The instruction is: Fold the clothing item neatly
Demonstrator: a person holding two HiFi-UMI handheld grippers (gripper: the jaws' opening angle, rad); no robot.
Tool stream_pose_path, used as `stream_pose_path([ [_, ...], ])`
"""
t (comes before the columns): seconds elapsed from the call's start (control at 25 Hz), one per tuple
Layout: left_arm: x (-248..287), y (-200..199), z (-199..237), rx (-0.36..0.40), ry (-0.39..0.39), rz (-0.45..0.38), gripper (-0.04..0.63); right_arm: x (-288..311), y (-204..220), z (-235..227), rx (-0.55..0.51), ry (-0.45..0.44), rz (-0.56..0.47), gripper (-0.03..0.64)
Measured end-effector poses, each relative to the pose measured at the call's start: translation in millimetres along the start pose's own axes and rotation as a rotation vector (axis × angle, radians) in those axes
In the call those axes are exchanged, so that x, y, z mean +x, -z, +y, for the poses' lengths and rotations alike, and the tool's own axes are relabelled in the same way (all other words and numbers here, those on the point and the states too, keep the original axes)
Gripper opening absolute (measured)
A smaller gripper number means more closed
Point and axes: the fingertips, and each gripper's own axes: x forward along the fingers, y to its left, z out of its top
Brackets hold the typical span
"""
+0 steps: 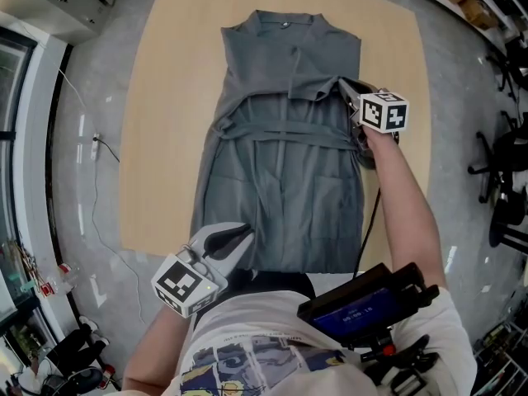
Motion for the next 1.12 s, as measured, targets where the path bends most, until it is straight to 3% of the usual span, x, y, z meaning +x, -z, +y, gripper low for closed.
stream_pose_path([
  [0.6, 19.3, 4.8, -6.5, -0.005, 0.003, 0.024, 0.035, -7.6, 34.7, -11.7, -0.08, 0.035, 0.084, 0.049],
  [1.12, 11.8, 4.6, -35.3, 0.038, 0.064, 0.004, 0.035, -78.1, 61.8, 10.8, -0.13, 0.086, 0.091, 0.049],
])
